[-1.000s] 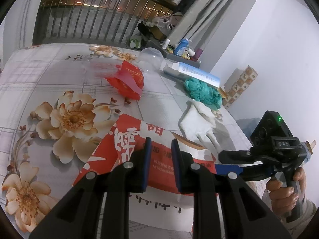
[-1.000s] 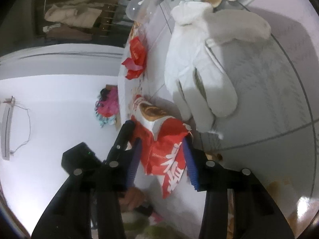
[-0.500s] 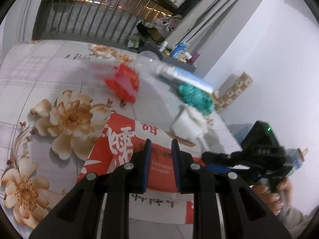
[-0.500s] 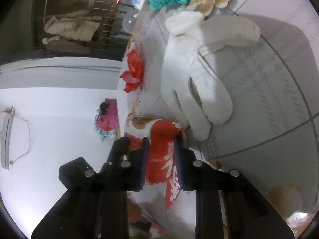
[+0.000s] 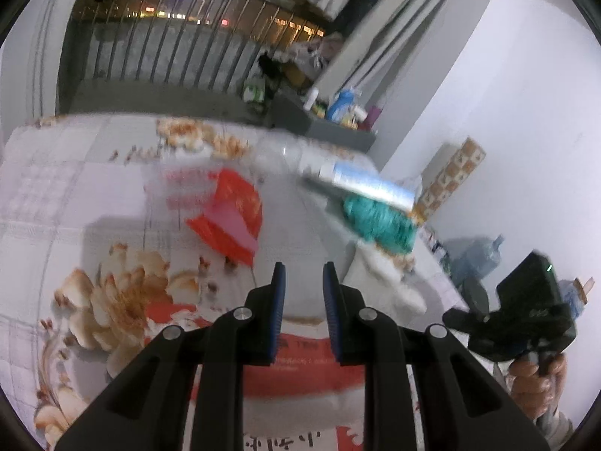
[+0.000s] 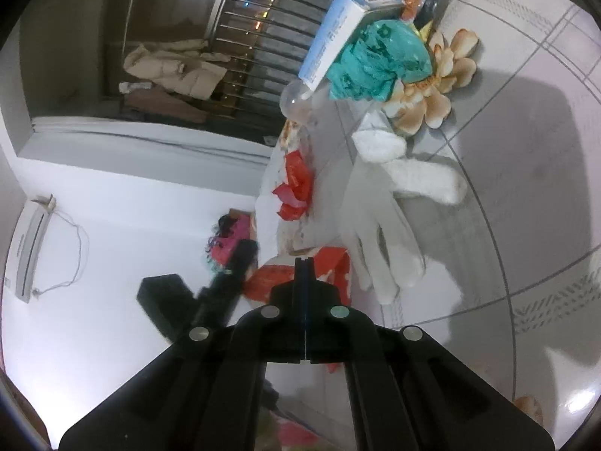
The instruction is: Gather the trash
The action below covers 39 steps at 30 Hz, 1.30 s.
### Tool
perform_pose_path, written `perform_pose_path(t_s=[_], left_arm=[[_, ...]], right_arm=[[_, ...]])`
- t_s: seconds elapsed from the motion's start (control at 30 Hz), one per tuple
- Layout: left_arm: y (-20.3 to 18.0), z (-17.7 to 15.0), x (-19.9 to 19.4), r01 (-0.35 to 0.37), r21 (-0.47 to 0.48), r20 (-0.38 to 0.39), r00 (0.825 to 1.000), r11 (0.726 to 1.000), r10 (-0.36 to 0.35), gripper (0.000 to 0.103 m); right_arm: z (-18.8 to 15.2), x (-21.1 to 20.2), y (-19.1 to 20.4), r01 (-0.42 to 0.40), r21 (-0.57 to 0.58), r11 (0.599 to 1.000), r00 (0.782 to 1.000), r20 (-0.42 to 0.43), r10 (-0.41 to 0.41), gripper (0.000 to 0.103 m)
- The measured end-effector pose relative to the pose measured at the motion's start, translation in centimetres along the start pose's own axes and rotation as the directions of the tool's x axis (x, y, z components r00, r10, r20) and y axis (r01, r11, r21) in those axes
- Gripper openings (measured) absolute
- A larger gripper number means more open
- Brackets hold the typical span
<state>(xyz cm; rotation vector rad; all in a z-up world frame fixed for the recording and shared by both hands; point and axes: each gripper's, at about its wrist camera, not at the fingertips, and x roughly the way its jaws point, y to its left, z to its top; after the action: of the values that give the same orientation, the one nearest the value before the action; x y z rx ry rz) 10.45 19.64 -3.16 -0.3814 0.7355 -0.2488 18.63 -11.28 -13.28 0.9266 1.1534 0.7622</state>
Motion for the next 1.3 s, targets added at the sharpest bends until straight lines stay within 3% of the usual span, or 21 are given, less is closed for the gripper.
perform_pose_path(t_s=[0.13, 0.43, 0.7, 0.97, 1.3], left_arm=[[1.2, -1.8, -0.4, -0.021, -0.020, -0.029, 0.999, 1.000, 0.020, 0.020], [3.5, -4.7, -1.8, 0.014, -0.053, 0.003, 1.000, 0.998, -0.014, 0.020], [4.1, -5.4, -2.4, 0.054, -0.102, 0.014, 0.998, 0.993, -0.053, 0.020], [4.3, -5.6, -2.5, 0.069, -0.112, 0.017, 0.998, 0.991, -0.068, 0.020], [4.2, -5.6, -2.5, 0.068, -0.110, 0.016, 0.998, 0.992, -0.067, 0.020]], right_arm=[[-0.2, 1.5, -0.7, 0.040, 0.026, 0.999, 0.998, -0.043, -0.038, 0.037], [-0.3, 4.9, 0.3, 0.061, 0.009, 0.998, 0.989, -0.132, -0.060, 0.069], [-0.1, 8.0, 1.2, 0.048, 0.043, 0.998, 0.982, -0.183, -0.039, 0.069], [-0.7, 8.4, 0.9, -0.027, 0.137, 0.990, 0.969, -0.238, 0.059, 0.056], [-0.5, 9.8, 0.1, 0.018, 0.186, 0.982, 0.971, -0.236, 0.027, 0.046]])
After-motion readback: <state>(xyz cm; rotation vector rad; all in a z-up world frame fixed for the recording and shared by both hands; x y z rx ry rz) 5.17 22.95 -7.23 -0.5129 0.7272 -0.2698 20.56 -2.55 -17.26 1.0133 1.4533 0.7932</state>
